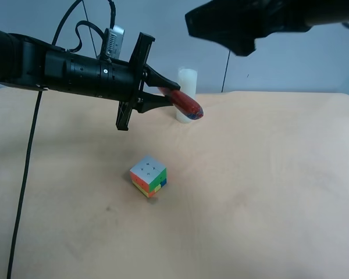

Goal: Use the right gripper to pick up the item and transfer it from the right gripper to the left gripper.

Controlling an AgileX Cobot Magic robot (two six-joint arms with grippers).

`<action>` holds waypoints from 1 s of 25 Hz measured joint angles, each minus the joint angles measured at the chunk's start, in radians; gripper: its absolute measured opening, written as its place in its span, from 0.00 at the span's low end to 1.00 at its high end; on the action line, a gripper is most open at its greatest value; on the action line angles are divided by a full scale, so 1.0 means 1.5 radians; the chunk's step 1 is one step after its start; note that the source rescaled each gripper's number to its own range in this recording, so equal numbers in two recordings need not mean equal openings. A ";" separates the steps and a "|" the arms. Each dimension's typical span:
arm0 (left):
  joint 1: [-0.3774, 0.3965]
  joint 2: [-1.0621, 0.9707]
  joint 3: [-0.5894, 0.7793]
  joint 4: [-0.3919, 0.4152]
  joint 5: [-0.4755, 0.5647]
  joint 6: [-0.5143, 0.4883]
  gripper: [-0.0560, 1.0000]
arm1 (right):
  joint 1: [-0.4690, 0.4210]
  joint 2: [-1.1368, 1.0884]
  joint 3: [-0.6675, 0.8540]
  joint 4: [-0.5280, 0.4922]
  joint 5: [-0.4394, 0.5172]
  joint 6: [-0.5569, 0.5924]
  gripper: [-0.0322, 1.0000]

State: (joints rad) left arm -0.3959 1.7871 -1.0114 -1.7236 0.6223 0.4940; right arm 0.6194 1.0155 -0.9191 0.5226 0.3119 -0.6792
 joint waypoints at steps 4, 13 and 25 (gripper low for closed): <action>0.000 0.000 0.000 0.000 -0.012 0.003 0.05 | 0.000 -0.090 0.000 -0.064 0.076 0.091 1.00; 0.000 0.000 0.000 0.001 -0.080 0.005 0.05 | 0.000 -0.214 0.000 -0.442 0.340 0.485 1.00; 0.000 0.000 0.000 0.000 -0.177 0.005 0.05 | 0.000 -0.422 0.038 -0.419 0.540 0.518 1.00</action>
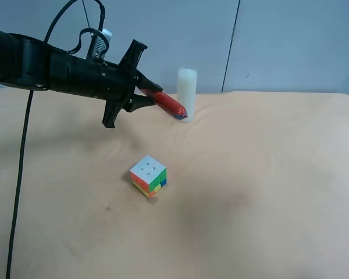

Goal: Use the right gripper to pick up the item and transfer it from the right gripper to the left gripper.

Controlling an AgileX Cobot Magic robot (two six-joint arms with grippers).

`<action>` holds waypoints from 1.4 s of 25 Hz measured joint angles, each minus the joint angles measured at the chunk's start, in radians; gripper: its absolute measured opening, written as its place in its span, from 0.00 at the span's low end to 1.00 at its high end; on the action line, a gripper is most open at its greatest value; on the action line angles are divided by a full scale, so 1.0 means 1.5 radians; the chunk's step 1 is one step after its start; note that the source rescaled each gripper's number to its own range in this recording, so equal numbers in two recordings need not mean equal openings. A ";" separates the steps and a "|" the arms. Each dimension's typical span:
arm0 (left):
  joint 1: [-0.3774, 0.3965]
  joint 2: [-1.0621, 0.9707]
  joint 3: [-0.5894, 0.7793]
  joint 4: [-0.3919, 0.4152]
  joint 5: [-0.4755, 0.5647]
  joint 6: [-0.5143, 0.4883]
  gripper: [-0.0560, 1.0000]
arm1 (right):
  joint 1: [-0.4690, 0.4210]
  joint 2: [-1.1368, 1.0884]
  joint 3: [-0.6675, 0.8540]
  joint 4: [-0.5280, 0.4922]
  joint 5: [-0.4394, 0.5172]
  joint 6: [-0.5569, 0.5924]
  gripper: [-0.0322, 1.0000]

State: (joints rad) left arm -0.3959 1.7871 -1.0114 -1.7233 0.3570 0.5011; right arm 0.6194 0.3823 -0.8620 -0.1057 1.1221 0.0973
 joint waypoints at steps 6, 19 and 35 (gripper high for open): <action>0.000 0.000 0.000 0.000 -0.042 0.000 0.05 | 0.000 -0.205 0.151 0.058 -0.054 -0.001 1.00; 0.000 0.000 0.000 -0.001 -0.145 0.001 0.05 | -0.121 -0.257 0.188 0.062 -0.004 0.000 1.00; 0.000 0.000 0.000 -0.001 -0.268 0.001 0.05 | -0.367 -0.257 0.195 0.063 -0.010 0.000 1.00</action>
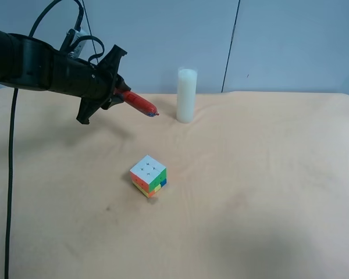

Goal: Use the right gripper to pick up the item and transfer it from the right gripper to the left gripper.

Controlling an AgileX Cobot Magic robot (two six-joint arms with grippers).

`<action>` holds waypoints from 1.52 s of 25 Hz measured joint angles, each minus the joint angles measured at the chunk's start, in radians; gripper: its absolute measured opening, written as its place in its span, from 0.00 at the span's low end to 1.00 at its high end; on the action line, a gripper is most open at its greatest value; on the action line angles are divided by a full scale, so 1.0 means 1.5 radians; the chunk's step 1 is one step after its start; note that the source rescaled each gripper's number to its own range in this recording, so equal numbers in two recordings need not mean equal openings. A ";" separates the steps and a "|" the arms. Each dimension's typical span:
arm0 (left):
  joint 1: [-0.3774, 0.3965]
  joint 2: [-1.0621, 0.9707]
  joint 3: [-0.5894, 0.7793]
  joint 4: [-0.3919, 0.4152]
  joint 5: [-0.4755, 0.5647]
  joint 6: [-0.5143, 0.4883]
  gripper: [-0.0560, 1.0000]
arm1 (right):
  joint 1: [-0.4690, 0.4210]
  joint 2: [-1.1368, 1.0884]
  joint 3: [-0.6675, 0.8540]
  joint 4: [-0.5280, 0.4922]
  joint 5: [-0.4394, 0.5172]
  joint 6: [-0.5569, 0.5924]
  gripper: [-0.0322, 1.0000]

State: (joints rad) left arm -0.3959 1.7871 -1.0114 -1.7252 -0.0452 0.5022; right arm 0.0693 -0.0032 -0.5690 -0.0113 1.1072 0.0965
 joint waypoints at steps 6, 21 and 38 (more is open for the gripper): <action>0.000 0.000 0.000 -0.001 -0.046 0.000 0.05 | -0.002 0.000 0.000 0.000 0.000 -0.003 1.00; 0.000 0.000 0.000 -0.001 -0.119 0.000 0.05 | -0.002 0.000 0.000 0.000 0.000 -0.004 1.00; 0.000 0.000 0.000 0.040 -0.384 0.427 0.05 | -0.002 0.000 0.000 0.000 0.000 -0.004 1.00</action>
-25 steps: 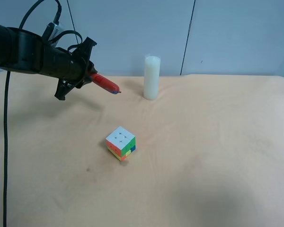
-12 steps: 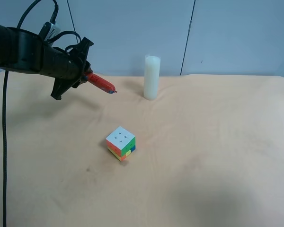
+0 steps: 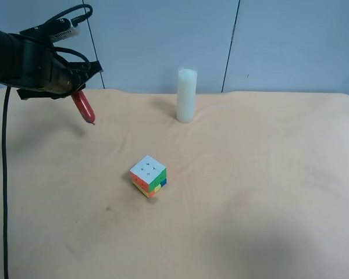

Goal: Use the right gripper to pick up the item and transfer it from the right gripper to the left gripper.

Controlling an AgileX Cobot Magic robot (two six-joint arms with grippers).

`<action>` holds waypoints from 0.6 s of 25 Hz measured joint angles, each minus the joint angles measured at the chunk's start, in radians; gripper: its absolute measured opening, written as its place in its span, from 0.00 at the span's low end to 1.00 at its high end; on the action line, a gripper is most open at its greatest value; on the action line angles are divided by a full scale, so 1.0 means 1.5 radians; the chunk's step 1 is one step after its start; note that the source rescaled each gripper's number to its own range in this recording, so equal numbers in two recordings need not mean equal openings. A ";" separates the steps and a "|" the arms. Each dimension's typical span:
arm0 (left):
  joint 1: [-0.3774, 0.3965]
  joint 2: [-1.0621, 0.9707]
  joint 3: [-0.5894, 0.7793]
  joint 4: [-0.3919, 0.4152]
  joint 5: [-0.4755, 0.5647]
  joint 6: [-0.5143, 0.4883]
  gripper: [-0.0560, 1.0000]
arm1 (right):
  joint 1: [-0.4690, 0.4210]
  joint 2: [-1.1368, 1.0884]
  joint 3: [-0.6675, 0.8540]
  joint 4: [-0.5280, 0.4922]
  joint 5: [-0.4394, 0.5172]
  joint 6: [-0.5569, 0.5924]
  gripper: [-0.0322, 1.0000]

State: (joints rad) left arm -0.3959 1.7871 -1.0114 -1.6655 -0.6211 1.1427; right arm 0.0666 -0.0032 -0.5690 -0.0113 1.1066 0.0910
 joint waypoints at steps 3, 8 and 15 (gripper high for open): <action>0.000 0.000 0.000 0.001 -0.026 0.160 0.05 | 0.000 0.000 0.000 0.000 0.000 0.000 1.00; 0.000 0.000 0.002 0.003 -0.029 0.348 0.05 | 0.000 0.000 0.000 0.000 0.000 0.000 1.00; 0.000 0.000 0.034 -0.041 -0.029 0.396 0.05 | 0.000 0.000 0.000 0.000 0.000 0.000 1.00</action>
State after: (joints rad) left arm -0.3959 1.7871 -0.9602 -1.7272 -0.6642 1.7362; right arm 0.0666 -0.0032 -0.5690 -0.0113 1.1066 0.0910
